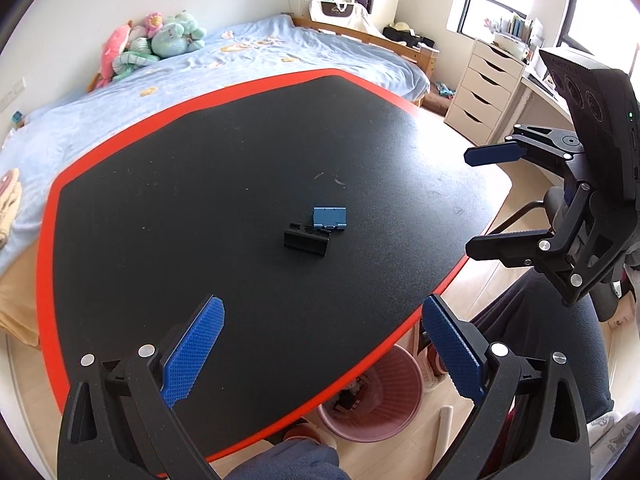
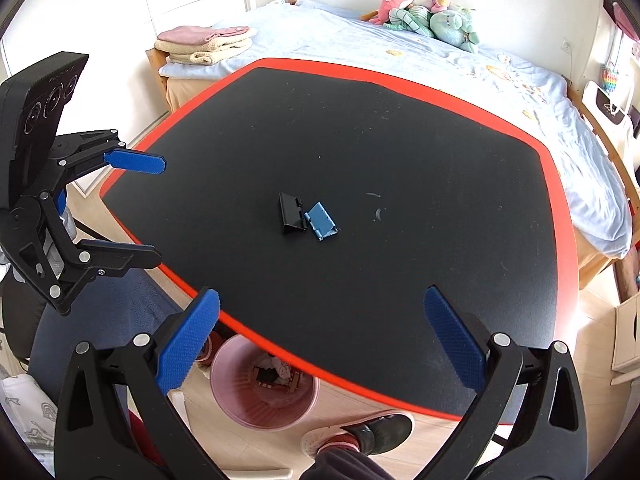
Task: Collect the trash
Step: 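Move both open grippers back over the blue clip and black holder, then grasp the black holder with the left gripper while the right gripper grasps the blue clip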
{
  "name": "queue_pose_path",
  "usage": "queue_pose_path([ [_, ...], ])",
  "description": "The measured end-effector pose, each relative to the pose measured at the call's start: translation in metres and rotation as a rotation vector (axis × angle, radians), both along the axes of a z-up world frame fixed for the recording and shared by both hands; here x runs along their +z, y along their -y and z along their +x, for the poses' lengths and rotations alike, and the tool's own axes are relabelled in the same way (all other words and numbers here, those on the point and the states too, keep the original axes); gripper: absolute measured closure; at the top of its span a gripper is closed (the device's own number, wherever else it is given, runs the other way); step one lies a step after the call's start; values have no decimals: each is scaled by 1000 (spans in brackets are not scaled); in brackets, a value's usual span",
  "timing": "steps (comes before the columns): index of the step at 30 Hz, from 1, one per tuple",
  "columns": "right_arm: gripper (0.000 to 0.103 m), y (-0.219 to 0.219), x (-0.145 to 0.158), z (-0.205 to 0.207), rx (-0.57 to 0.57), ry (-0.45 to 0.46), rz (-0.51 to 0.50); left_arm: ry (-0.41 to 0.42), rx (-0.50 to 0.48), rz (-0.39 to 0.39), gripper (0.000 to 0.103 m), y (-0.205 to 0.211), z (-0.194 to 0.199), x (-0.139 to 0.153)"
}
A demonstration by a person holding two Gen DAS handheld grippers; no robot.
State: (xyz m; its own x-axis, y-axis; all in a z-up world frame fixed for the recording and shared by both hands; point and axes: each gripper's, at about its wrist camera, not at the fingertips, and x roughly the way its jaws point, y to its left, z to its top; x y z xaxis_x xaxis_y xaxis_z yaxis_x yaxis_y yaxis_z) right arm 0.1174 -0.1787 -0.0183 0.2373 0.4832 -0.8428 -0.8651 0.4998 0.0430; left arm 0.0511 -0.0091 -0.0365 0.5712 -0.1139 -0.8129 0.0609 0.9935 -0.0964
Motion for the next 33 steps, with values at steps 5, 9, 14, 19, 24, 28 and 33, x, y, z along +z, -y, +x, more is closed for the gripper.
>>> queue_pose_path([
  [5,3,-17,-18,19,39,1,-28,-19,-17,7,8,-9,20,-15],
  [9,3,-28,-33,33,63,2,-46,-38,-38,14,8,-13,35,-28],
  [14,3,-37,-48,46,69,-11,-52,-57,-62,14,8,-15,48,-43],
  [19,3,-44,-60,56,72,-16,-57,-63,-75,16,8,-15,57,-53],
  [24,5,-50,-67,63,79,-11,-60,-66,-78,12,8,-18,63,-60],
  [28,10,-55,-73,68,90,-7,-72,-57,-88,17,8,-19,67,-62],
  [33,17,-59,-77,69,105,-5,-64,-40,-99,27,8,-19,72,-63],
])
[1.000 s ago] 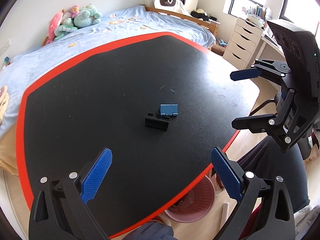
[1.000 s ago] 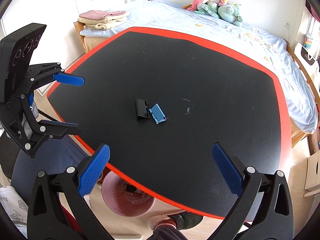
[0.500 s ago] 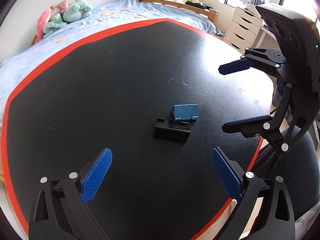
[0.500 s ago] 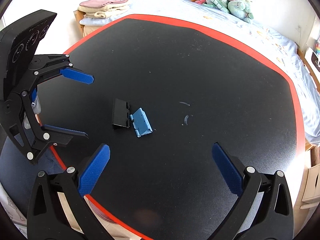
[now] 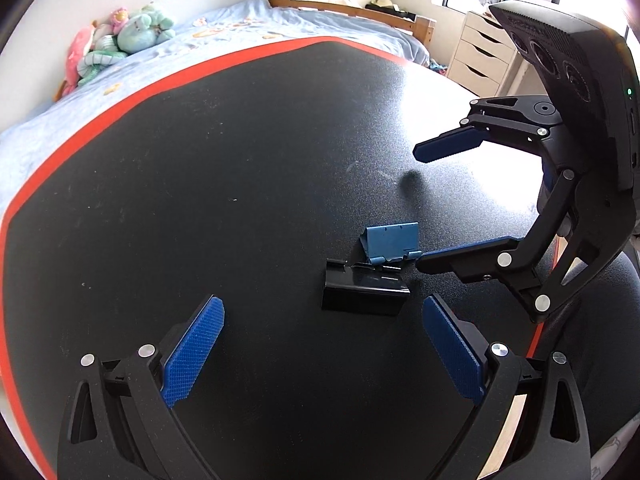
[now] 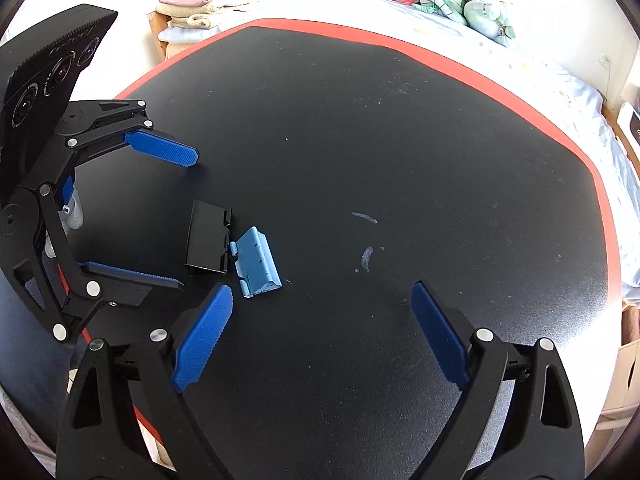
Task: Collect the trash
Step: 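Grasp the black holder with the left gripper while the right gripper grasps the blue clip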
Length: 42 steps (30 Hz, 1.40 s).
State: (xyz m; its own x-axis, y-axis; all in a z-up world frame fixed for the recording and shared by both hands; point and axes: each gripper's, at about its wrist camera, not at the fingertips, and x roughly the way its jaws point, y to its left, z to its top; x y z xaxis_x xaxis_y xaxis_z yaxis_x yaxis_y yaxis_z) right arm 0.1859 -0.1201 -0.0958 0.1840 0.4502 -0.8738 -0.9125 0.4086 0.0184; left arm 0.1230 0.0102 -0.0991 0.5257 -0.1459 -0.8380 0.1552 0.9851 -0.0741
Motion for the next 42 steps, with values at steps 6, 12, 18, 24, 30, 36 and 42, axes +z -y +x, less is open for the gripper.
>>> queue_pose_path([
  [6,29,-3,-1,-1,24,1,44,17,-6,14,9,-1,4,0],
  [12,52,-8,1,-2,57,-2,61,39,-2,25,28,-4,6,2],
  [18,81,-13,3,-5,72,-11,67,45,-3,22,53,-5,10,5],
  [24,83,-15,3,-4,63,-13,63,43,4,13,64,-8,11,6],
  [30,84,-14,3,-2,36,-28,61,32,11,5,64,-7,9,6],
  [36,84,-6,13,-5,13,-28,75,34,27,2,64,-5,0,17],
  [42,84,10,38,-19,-22,-13,97,65,32,-8,64,3,-16,45],
])
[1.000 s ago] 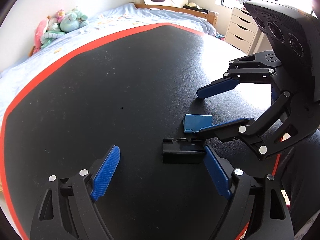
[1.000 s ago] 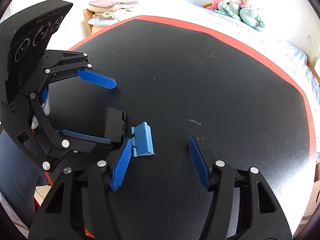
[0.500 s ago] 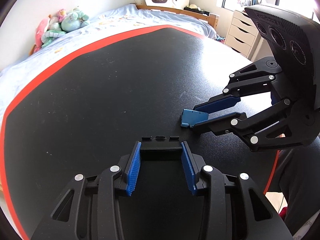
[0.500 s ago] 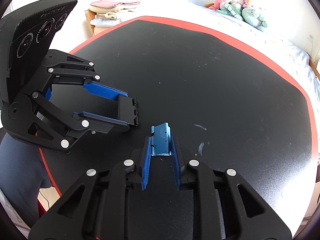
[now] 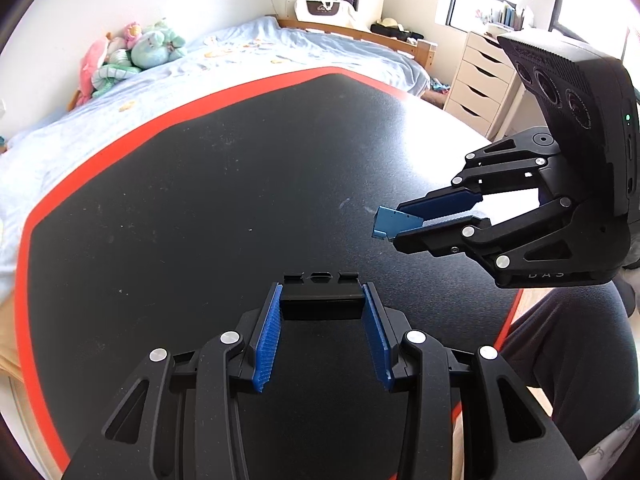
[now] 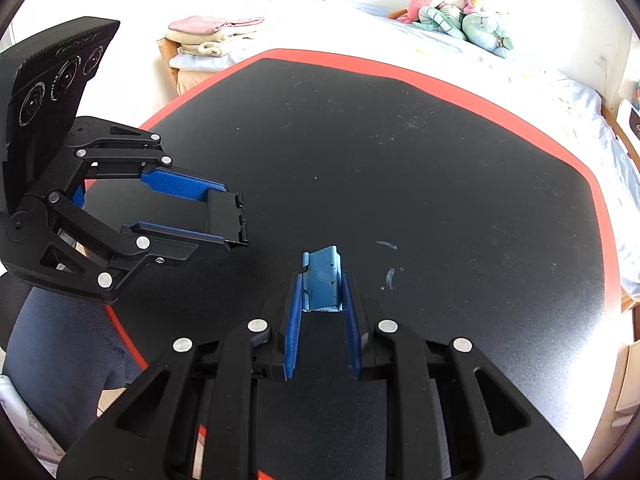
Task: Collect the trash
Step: 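Carry the black holder and blue clip over the wastebasket and release both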
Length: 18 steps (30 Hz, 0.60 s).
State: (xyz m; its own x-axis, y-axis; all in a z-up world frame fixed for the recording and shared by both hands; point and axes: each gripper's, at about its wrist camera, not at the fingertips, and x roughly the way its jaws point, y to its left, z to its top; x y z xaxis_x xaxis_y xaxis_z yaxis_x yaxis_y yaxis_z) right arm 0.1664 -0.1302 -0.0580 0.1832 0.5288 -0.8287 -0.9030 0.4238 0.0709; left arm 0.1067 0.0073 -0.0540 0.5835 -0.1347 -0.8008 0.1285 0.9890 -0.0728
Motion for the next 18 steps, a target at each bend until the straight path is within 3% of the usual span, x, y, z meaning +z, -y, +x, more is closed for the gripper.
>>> queue_pose_path([
  [9,84,35,37,-40,-34,-4,35,28,7,-14,64,21,-35,36],
  [18,84,67,60,-92,-43,-26,49,19,14,-29,64,47,-79,45],
])
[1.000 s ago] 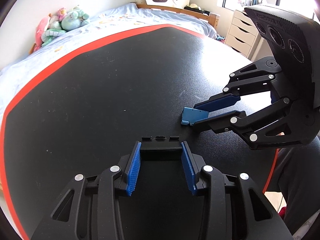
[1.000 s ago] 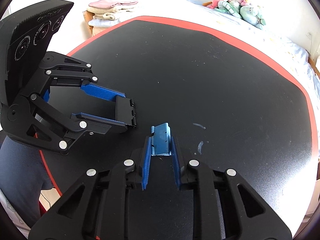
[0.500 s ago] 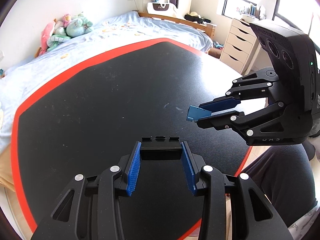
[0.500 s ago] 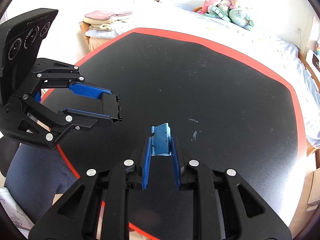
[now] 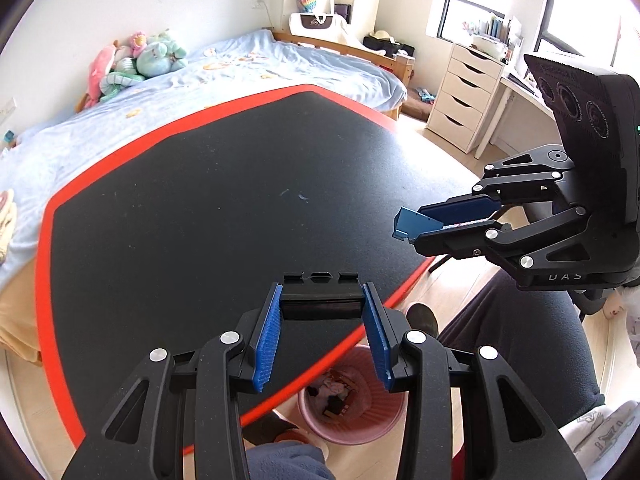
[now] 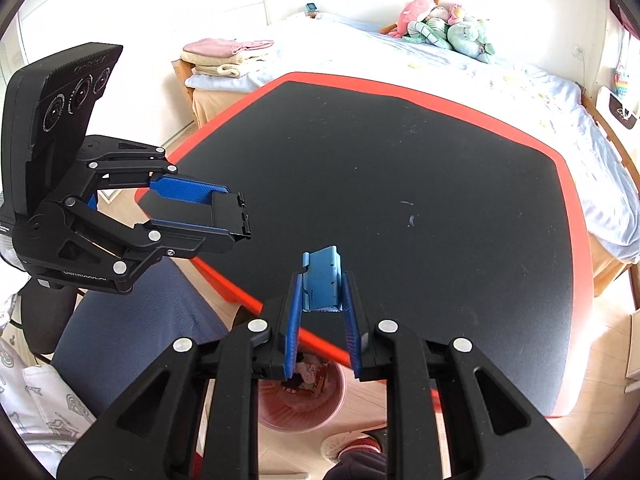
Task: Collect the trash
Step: 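Carry the black holder and blue clip over the wastebasket and release both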
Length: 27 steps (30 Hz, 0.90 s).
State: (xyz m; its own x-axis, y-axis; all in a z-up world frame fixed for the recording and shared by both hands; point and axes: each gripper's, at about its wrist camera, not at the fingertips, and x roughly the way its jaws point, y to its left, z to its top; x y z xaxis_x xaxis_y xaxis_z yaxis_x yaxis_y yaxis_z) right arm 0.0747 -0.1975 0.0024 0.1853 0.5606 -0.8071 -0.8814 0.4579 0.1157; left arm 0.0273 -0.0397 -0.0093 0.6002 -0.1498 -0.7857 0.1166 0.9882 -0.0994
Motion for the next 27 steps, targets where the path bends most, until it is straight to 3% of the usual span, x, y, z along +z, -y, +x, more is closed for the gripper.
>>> queue_pose_path([
  [12,84,33,-9,-56,-10,-48,-12,-23,-16,-32,64,26,-45,-7],
  [25,83,40,-18,-68,-1,-87,-14,-46,-22,-54,63,33,-57,-17],
  [26,82,40,-18,-66,-4,-86,-14,-44,-20,-55,57,32,-57,-17],
  [27,70,41,-19,-65,-8,-83,-16,-44,-15,-56,40,31,-57,-18],
])
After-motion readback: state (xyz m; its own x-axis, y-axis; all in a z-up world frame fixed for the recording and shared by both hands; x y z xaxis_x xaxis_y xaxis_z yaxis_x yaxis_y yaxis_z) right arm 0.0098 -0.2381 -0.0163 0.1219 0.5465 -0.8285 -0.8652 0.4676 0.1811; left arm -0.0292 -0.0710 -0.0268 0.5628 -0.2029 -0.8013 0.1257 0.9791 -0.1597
